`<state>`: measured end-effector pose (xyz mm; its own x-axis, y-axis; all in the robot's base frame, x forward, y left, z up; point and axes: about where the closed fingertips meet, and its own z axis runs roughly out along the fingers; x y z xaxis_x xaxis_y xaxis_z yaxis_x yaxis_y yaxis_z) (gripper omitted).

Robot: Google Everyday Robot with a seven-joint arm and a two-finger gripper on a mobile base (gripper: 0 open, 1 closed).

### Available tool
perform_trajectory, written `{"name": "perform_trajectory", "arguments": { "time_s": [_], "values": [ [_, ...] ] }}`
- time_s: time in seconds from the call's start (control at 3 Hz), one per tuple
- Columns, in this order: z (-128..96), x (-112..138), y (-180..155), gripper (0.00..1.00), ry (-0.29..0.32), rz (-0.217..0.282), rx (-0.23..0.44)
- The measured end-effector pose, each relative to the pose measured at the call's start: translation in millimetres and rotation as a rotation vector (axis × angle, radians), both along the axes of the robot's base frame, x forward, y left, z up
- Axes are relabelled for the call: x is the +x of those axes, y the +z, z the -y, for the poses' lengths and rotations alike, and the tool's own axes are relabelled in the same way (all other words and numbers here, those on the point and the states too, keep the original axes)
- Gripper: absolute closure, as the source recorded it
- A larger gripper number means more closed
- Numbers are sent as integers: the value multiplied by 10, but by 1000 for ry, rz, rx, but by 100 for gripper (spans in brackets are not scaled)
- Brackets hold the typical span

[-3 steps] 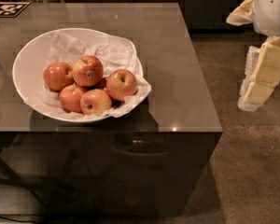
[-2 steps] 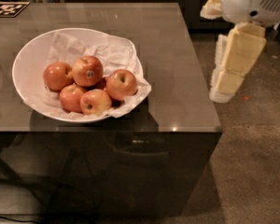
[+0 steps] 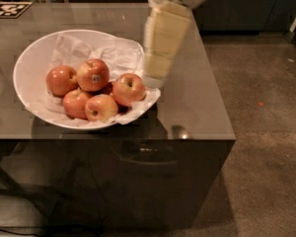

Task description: Pick apple from white bowl

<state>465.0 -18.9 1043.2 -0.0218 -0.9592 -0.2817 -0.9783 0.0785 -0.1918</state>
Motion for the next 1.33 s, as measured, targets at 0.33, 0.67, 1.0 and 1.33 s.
{"name": "perform_trajectory", "arguments": {
  "time_s": [0.33,0.67,1.0,1.33],
  "values": [
    [-86,46,62,0,-2,35,29],
    [-211,126,56,0,18,69,60],
    [-458,311,-37,0,13,59,110],
    [-607,494,-200,0,-7,5,146]
  ]
}}
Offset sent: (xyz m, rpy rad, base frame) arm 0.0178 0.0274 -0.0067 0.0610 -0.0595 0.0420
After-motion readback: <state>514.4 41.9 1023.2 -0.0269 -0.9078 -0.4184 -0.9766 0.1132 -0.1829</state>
